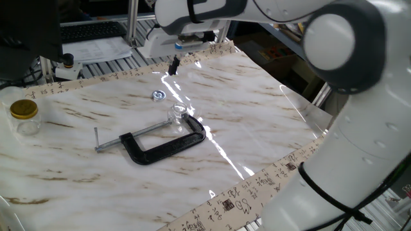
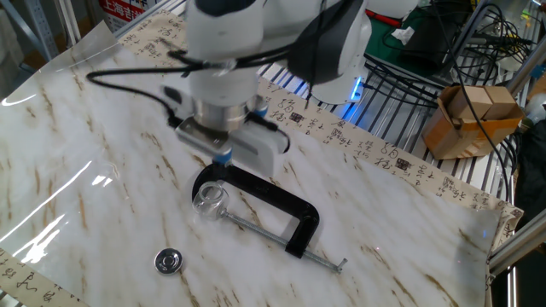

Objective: Screw the lid onto the jar

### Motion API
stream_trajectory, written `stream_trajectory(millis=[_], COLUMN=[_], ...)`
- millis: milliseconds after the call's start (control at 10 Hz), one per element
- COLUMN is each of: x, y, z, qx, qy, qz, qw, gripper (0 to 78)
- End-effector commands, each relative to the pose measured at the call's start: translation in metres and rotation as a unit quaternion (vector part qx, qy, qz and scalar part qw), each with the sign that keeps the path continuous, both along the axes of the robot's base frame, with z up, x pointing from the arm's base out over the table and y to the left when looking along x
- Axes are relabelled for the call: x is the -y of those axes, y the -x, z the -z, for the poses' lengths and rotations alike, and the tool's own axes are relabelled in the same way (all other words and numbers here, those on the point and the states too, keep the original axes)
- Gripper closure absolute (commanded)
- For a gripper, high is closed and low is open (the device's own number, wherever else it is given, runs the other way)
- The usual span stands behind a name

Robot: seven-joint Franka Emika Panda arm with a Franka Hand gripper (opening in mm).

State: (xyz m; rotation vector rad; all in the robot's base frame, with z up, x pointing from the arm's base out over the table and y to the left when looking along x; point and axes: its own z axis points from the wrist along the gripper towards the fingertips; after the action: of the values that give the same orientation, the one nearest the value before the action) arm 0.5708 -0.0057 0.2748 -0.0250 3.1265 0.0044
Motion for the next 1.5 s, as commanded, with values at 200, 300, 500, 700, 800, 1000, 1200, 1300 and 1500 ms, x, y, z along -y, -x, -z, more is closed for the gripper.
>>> stream_trajectory(millis=[200,300,500,700,800,1000,1200,1300,1500], x=[0.007,0.008,0.009,0.009,0.009,0.009,0.009,0.009,0.009], y=[-0.014,-0.013,-0.017,-0.018,-0.017,-0.017,-0.017,-0.017,-0.017], z=[0.02,0.023,0.024,0.025,0.025,0.026,0.026,0.026,0.026], qx=[0.01,0.01,0.009,0.006,0.006,0.006,0.013,0.015,0.012], qy=[-0.002,-0.003,-0.004,-0.006,-0.006,-0.006,-0.004,-0.004,-0.005], qz=[0.004,0.006,0.01,0.005,0.003,0.0,0.013,0.014,0.017], qw=[0.9999,0.9999,0.9999,0.9999,1.0,1.0,0.9998,0.9998,0.9998], gripper=[77.6,77.6,77.6,77.6,77.6,77.6,77.6,77.6,77.6])
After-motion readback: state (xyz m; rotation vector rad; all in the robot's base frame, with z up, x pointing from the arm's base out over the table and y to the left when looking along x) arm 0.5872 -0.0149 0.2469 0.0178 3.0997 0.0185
